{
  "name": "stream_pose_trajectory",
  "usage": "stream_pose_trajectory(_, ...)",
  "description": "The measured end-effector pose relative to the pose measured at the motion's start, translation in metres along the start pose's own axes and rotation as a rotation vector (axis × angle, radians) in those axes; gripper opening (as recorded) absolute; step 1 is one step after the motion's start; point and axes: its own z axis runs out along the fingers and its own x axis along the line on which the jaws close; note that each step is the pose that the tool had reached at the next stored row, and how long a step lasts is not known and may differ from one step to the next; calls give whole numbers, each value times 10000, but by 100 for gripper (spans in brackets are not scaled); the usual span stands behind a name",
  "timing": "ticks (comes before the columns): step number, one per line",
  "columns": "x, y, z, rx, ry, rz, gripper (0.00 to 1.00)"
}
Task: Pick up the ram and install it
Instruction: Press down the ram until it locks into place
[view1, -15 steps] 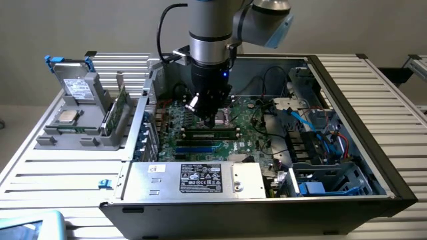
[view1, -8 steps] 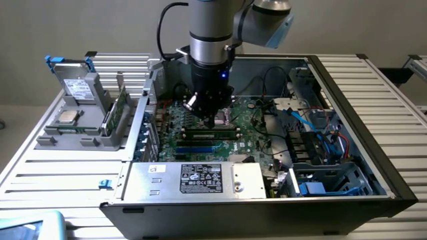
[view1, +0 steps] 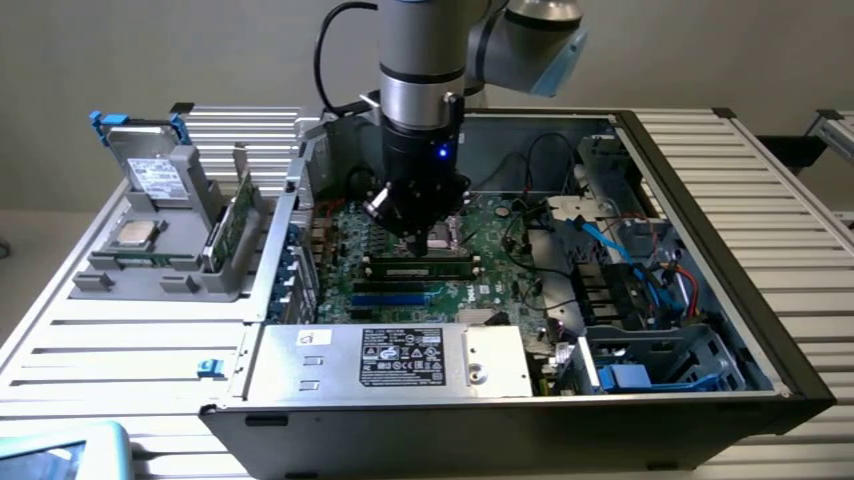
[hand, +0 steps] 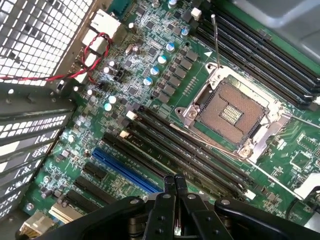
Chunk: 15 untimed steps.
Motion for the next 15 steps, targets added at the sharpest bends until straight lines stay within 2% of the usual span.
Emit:
stream_pose_trajectory(11, 0, 0, 2, -93, 61, 1611, 11)
stream_pose_trajectory(13, 0, 0, 2, -108, 36, 1845, 11)
stream_pose_trajectory(15, -1, 0, 4, -125, -18, 2032, 11)
